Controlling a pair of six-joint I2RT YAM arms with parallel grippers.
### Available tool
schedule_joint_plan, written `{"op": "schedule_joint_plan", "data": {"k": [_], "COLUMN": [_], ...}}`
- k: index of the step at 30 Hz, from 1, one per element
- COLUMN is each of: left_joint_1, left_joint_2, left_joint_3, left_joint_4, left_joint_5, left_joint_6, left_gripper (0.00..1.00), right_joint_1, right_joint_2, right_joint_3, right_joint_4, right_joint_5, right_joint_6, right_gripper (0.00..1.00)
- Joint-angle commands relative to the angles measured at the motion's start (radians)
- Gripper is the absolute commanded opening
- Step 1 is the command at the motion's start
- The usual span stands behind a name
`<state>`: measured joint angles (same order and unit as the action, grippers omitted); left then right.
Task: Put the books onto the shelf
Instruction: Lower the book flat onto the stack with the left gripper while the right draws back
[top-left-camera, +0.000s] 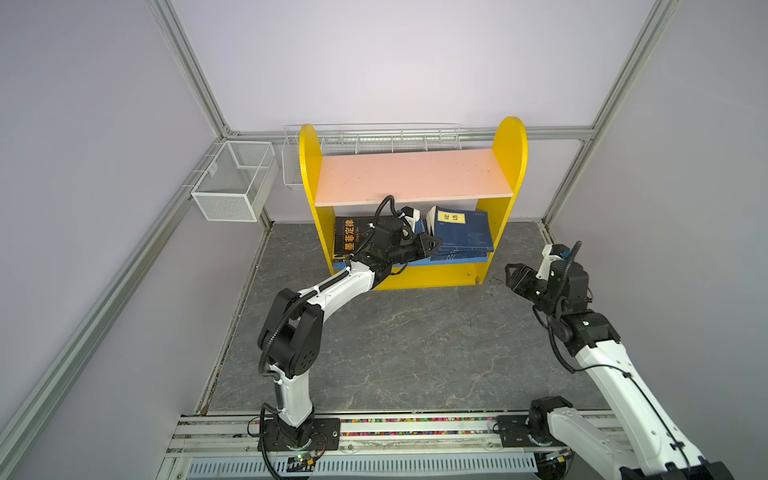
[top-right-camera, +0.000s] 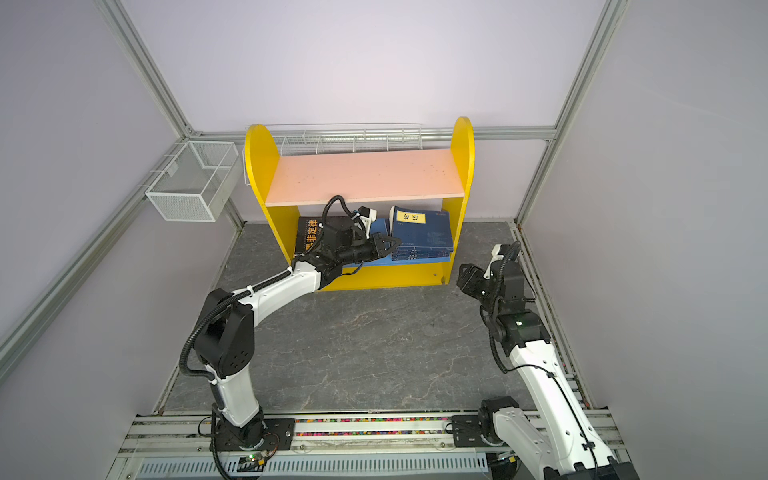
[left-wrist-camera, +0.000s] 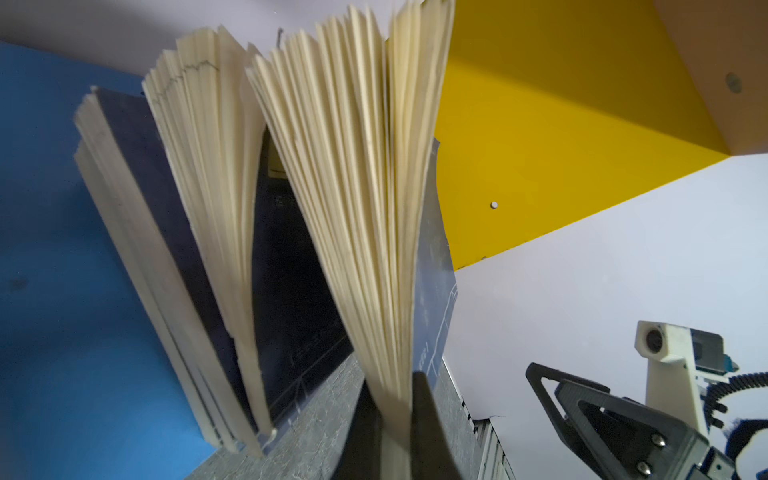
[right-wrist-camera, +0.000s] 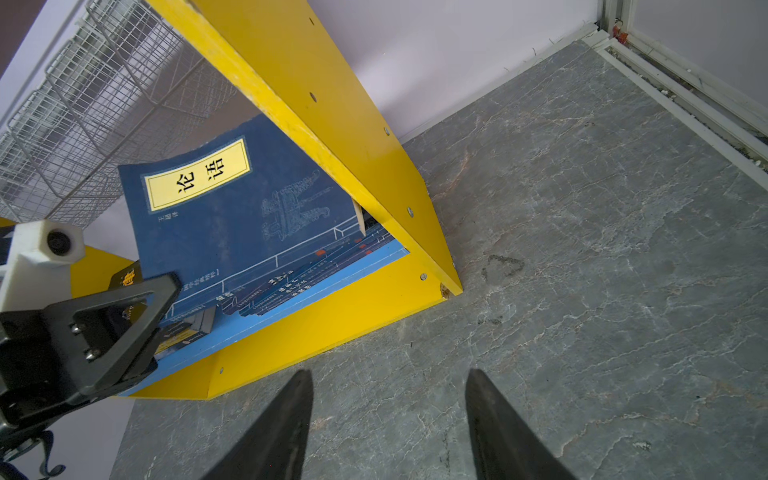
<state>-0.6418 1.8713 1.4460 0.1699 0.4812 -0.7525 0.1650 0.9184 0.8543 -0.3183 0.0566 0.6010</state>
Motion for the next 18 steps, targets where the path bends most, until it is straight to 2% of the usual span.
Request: {"op": "schedule_joint_plan", "data": {"k": [1, 18], "left_joint_1": [0.005, 0.005], "left_joint_2": [0.026, 0.075], "left_joint_3": [0.049, 0.051], "left_joint_4": [0.063, 0.075], "left_joint_5": [-0.034, -0.081], "left_joint_6": [-0.038, -0.077], "left_gripper": [0.00, 0.00], "right_joint_1": [-0.007, -0.008], "right_joint_2": [-0.004, -0.005], "right_joint_3": [-0.011, -0.014], "right_joint_4": [0.007, 0.006], "right_joint_5": [-0.018, -0.058], "right_joint_6": [-0.010, -0.011], "right_gripper": [0.62, 0.62]}}
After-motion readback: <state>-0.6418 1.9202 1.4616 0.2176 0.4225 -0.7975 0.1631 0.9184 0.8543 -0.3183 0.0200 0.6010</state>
